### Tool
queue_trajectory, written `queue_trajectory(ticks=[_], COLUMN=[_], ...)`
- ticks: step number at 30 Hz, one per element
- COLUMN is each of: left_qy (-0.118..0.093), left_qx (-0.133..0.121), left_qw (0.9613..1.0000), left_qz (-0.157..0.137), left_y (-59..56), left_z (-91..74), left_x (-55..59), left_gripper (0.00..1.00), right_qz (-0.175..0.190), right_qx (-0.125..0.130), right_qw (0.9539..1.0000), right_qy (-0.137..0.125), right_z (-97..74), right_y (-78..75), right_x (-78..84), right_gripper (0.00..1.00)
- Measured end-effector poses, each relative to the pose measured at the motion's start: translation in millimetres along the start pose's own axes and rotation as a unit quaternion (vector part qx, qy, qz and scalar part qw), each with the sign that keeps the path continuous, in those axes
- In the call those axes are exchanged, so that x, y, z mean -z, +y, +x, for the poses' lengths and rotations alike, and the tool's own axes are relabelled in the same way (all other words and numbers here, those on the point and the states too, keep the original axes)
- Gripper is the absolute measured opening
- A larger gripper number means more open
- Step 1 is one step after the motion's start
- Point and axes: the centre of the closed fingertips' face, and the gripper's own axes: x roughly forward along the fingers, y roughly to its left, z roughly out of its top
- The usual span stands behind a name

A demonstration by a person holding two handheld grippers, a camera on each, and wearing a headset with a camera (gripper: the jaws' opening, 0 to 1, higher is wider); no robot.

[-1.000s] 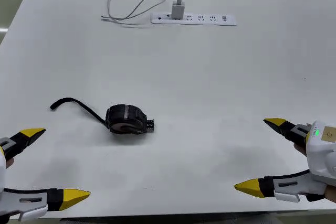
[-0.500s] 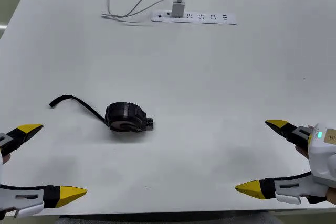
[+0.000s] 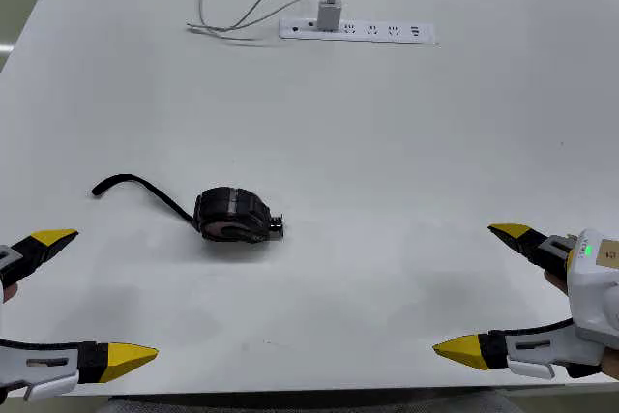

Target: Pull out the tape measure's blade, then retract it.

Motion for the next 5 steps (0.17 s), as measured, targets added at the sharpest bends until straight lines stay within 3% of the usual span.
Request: queue_trajectory(ticks=[5], left_qy=[-0.001], left_qx=[-0.001], left_qw=[1.0], left_qz=[0.001], left_y=[0.7], left_z=[-0.2], left_x=[0.3], left_gripper=[0.99], right_qz=[0.002], right_qx=[0.001], right_qw=[1.0], right_qy=[0.001], right_z=[-0.8], right_y=[-1.0], right_x=[2.2], right_gripper=[0.99])
